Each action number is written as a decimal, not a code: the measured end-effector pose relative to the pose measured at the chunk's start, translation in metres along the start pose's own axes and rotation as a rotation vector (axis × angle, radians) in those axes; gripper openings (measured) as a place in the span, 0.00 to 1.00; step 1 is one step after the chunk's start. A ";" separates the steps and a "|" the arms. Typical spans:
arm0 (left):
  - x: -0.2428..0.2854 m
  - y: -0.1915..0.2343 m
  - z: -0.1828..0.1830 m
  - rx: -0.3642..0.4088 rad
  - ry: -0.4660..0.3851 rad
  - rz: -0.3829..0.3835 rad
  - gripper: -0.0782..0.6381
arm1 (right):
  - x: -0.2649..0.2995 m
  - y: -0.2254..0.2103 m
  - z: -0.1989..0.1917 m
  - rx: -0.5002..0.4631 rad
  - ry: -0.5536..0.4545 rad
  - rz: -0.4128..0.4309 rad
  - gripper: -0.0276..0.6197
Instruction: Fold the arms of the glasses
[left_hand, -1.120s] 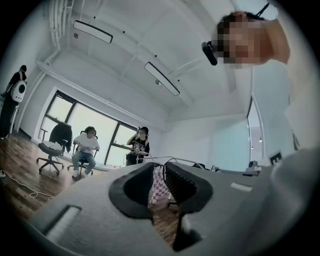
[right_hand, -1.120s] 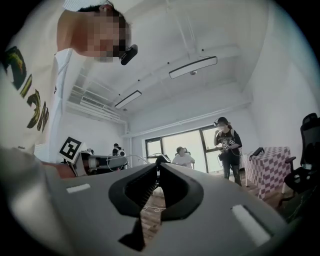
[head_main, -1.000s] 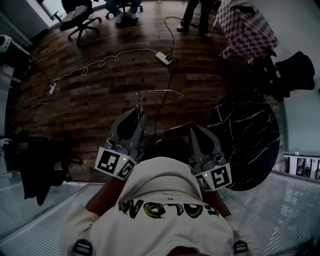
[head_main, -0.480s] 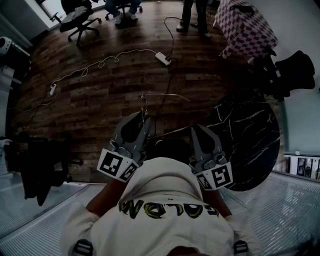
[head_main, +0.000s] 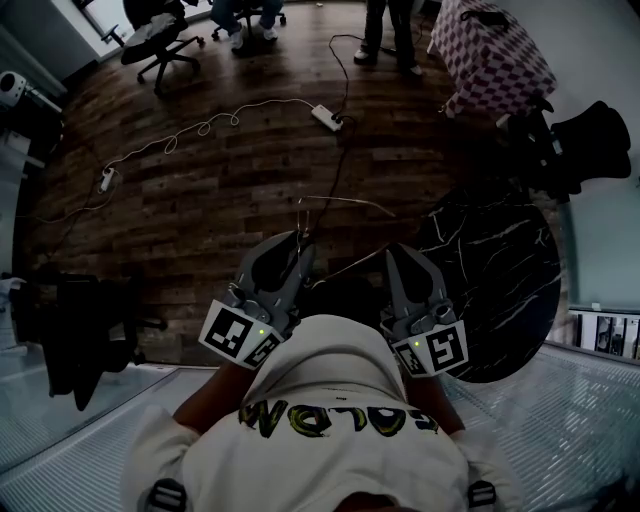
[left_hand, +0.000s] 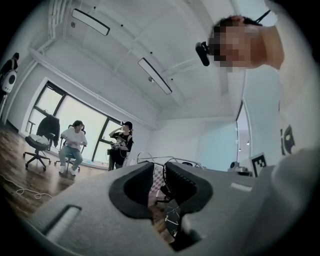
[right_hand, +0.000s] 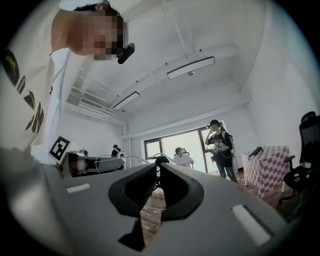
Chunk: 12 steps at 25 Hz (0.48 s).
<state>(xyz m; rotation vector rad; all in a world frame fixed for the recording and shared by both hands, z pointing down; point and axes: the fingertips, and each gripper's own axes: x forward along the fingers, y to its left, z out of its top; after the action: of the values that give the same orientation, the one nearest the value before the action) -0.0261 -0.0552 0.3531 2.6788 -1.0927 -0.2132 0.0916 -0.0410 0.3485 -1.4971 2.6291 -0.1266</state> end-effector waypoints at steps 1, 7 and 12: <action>0.000 -0.001 0.000 -0.001 0.001 -0.007 0.22 | 0.001 0.000 0.000 0.001 0.000 -0.002 0.08; 0.000 -0.013 -0.004 -0.011 0.006 -0.039 0.22 | 0.000 0.001 0.001 0.005 -0.003 -0.004 0.08; 0.003 -0.021 -0.005 -0.018 0.007 -0.060 0.22 | 0.001 0.000 0.002 0.009 -0.002 -0.003 0.08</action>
<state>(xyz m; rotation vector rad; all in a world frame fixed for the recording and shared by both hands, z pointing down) -0.0087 -0.0417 0.3520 2.6972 -1.0043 -0.2233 0.0914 -0.0423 0.3468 -1.4975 2.6212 -0.1360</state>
